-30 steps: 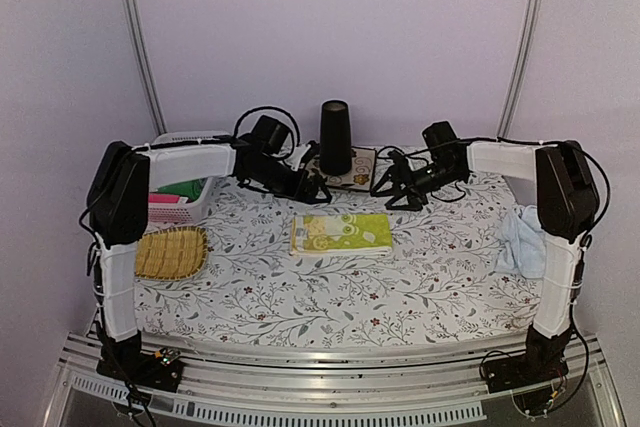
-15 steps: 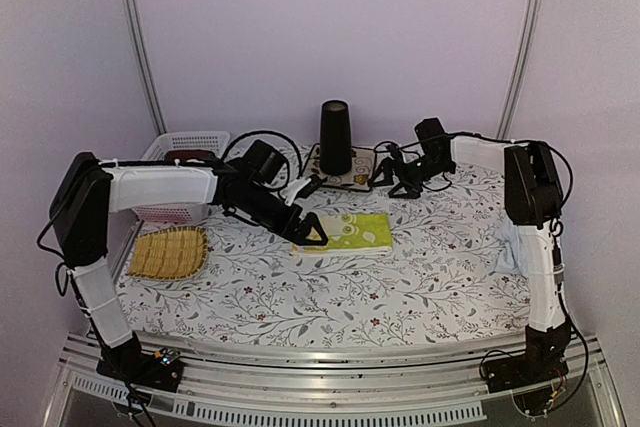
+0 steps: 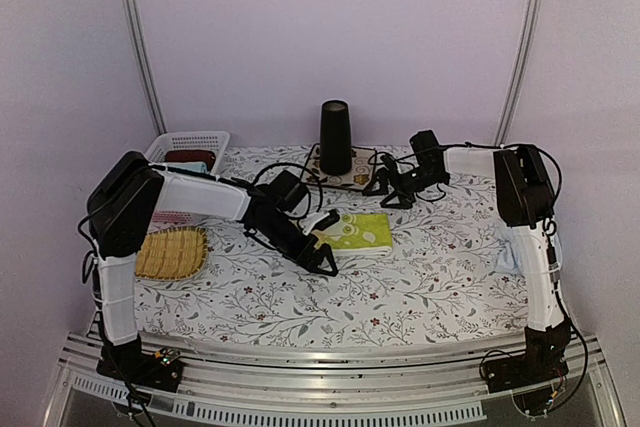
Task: Roll the towels
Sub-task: Rotate the towel at the center of the board.
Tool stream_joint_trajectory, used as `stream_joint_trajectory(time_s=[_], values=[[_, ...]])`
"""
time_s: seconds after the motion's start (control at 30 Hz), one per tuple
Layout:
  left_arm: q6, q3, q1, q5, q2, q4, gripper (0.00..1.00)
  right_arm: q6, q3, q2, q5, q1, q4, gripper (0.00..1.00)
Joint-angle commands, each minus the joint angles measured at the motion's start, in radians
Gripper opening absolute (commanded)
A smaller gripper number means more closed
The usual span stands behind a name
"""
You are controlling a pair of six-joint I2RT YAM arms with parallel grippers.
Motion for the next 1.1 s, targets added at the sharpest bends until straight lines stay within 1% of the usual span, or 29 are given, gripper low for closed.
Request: stream_joint_trajectory(time_s=[0.0, 0.07, 0.17, 0.3, 0.4, 0.57, 0.8, 1.07], values=[[0.024, -0.029, -0.012, 0.008, 0.002, 0.041, 0.97, 0.006, -0.109, -0.009, 0.003, 0.021, 0.001, 0.99], [0.009, -0.040, -0.011, -0.010, 0.002, 0.039, 0.97, 0.009, -0.122, -0.020, 0.004, 0.023, -0.007, 0.99], [-0.040, -0.097, -0.011, -0.040, -0.013, 0.093, 0.97, -0.001, -0.166, -0.047, 0.011, 0.030, 0.004, 0.99], [-0.118, -0.131, -0.010, -0.147, -0.010, 0.100, 0.97, -0.009, -0.250, -0.118, 0.020, 0.065, 0.014, 0.99], [-0.133, -0.146, -0.008, -0.218, -0.027, 0.097, 0.97, -0.028, -0.313, -0.159, 0.025, 0.079, 0.022, 0.99], [-0.103, -0.139, 0.004, -0.293, -0.019, 0.070, 0.97, -0.018, -0.396, -0.221, 0.028, 0.080, 0.060, 0.99], [-0.061, -0.163, 0.064, -0.347, -0.064, 0.103, 0.97, 0.017, -0.471, -0.256, 0.043, 0.113, 0.085, 0.99], [-0.009, -0.048, 0.166, -0.341, 0.028, 0.109, 0.97, 0.054, -0.571, -0.325, 0.016, 0.190, 0.136, 0.99]])
